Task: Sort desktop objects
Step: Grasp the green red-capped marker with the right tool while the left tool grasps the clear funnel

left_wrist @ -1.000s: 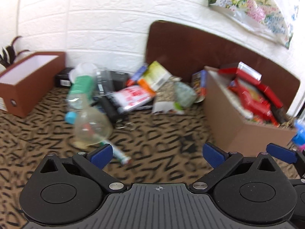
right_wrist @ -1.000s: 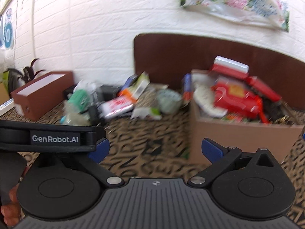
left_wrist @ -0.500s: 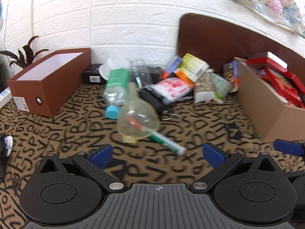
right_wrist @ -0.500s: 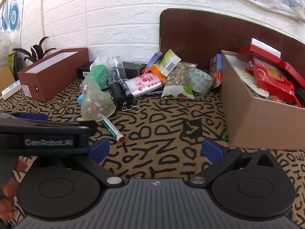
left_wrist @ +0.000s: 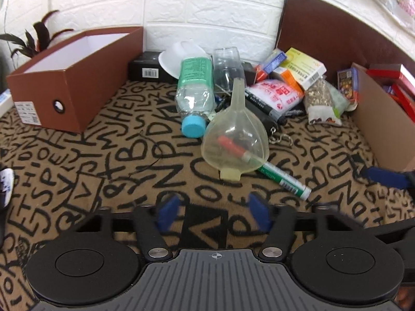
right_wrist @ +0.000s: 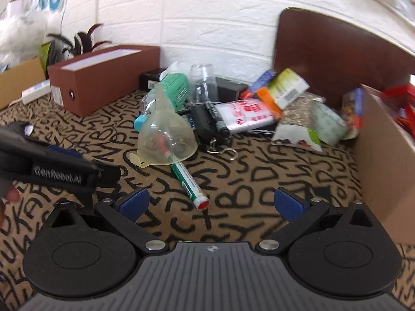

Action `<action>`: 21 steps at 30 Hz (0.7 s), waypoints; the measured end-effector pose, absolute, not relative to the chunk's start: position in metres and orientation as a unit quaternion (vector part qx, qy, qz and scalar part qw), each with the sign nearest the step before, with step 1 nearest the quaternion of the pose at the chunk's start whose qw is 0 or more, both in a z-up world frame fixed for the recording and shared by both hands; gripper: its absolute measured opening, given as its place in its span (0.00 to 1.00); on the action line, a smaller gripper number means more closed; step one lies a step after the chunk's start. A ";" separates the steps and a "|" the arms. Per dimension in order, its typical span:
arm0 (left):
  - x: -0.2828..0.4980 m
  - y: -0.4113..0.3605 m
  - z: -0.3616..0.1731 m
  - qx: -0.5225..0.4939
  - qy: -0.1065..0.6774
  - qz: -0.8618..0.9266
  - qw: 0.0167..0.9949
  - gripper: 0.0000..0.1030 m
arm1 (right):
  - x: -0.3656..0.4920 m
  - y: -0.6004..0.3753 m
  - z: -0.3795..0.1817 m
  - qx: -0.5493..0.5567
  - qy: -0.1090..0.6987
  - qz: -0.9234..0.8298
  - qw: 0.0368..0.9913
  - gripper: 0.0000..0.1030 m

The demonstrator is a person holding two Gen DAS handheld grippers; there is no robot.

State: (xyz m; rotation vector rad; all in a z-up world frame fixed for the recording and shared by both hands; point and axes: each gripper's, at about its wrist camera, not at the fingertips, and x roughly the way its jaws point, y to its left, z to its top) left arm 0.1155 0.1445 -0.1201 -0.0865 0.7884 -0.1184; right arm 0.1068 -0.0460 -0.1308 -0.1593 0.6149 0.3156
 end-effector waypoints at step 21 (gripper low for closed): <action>0.182 0.128 -0.150 -0.066 0.408 -0.091 0.906 0.16 | 0.151 -0.022 -0.164 -0.102 0.355 0.219 0.903 0.18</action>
